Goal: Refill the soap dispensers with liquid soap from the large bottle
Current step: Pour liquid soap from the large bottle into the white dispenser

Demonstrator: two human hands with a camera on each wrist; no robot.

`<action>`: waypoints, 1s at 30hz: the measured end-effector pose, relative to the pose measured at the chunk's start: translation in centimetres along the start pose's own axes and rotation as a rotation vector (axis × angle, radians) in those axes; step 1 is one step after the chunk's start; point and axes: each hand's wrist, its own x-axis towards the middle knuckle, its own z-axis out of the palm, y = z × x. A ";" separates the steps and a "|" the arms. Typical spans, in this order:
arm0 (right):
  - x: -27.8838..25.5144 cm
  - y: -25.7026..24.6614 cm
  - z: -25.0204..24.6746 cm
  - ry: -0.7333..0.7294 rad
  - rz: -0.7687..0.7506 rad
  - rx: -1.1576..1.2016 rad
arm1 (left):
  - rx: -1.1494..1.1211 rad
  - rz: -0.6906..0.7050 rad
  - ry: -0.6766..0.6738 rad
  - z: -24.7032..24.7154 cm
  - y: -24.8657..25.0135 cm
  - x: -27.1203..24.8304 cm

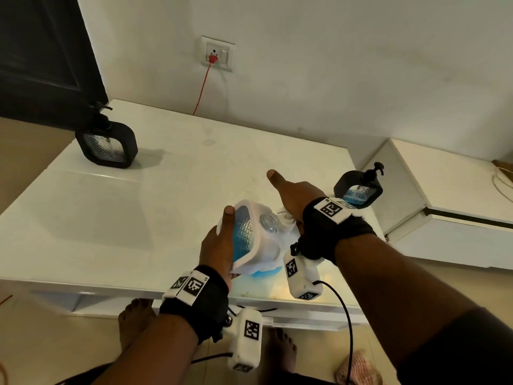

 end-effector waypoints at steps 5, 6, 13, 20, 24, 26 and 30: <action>0.3 0.3 0.2 0.047 0.007 -0.041 | -0.026 0.005 -0.012 0.1 0.2 -0.4; 0.3 0.4 0.2 0.056 0.011 -0.055 | -0.031 -0.005 -0.017 0.1 0.2 -0.4; 0.4 0.6 0.6 0.098 0.023 -0.094 | -0.038 -0.023 -0.034 -0.1 -0.4 0.3; 0.4 0.3 0.1 0.049 0.010 -0.067 | 0.006 -0.020 -0.012 -0.1 -0.2 0.1; 0.6 0.1 -0.3 -0.018 0.011 0.000 | 0.025 -0.025 0.007 0.0 0.5 -0.5; 0.6 0.2 -0.3 -0.009 0.005 -0.005 | 0.023 -0.036 0.007 0.1 0.8 -0.7; 0.4 0.0 -0.2 0.022 -0.015 -0.040 | 0.017 -0.051 0.012 0.2 1.1 -0.9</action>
